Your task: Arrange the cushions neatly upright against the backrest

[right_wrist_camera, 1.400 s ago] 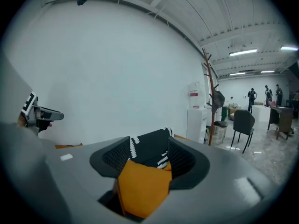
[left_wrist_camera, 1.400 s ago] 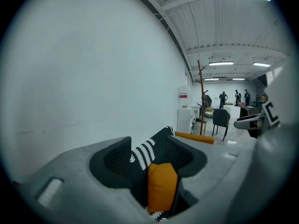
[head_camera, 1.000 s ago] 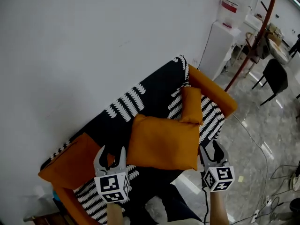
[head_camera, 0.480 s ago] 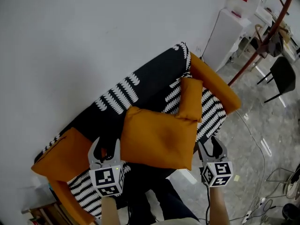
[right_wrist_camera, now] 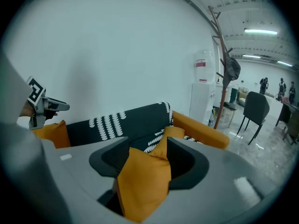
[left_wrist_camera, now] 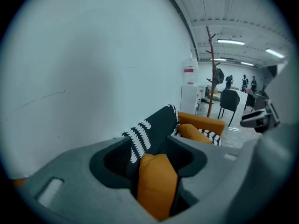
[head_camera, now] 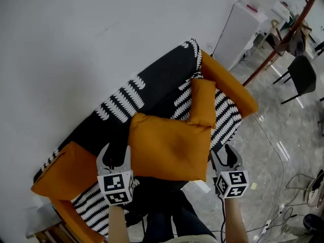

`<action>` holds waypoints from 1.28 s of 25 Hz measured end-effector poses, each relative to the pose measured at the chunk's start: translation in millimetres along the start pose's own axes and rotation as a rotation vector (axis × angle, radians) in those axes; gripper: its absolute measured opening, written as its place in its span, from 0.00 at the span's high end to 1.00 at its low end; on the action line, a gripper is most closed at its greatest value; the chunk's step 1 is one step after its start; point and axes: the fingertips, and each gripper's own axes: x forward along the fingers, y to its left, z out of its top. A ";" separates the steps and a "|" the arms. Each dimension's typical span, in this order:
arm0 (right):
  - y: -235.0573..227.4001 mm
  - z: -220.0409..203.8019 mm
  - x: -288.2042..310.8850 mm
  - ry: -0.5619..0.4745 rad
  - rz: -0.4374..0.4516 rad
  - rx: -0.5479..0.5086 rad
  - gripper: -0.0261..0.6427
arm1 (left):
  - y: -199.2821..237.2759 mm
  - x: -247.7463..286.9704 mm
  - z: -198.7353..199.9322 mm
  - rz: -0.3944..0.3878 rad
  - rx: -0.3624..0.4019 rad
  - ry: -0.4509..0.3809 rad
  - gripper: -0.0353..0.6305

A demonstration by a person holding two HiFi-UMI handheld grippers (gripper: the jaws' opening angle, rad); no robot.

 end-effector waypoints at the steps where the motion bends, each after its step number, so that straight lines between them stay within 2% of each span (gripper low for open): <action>1: 1.7 -1.3 1.6 0.004 -0.005 0.005 0.57 | 1.8 4.2 -2.1 -0.008 0.002 0.006 0.58; 13: 10.1 -24.8 17.9 0.058 -0.103 0.064 0.57 | 23.1 39.9 -30.5 -0.110 0.032 0.063 0.58; 18: 14.5 -38.2 28.8 0.096 -0.094 0.063 0.56 | 31.0 57.8 -48.8 -0.122 -0.004 0.111 0.58; 23: 2.0 -47.2 51.6 0.127 -0.088 0.057 0.55 | 30.7 87.1 -63.8 -0.129 0.001 0.160 0.58; 27: -10.1 -70.1 83.6 0.176 -0.076 0.048 0.55 | 31.5 120.7 -87.1 -0.137 0.001 0.189 0.58; 32: -31.6 -86.2 117.9 0.247 -0.040 0.028 0.55 | 27.2 148.9 -111.4 -0.132 0.000 0.291 0.57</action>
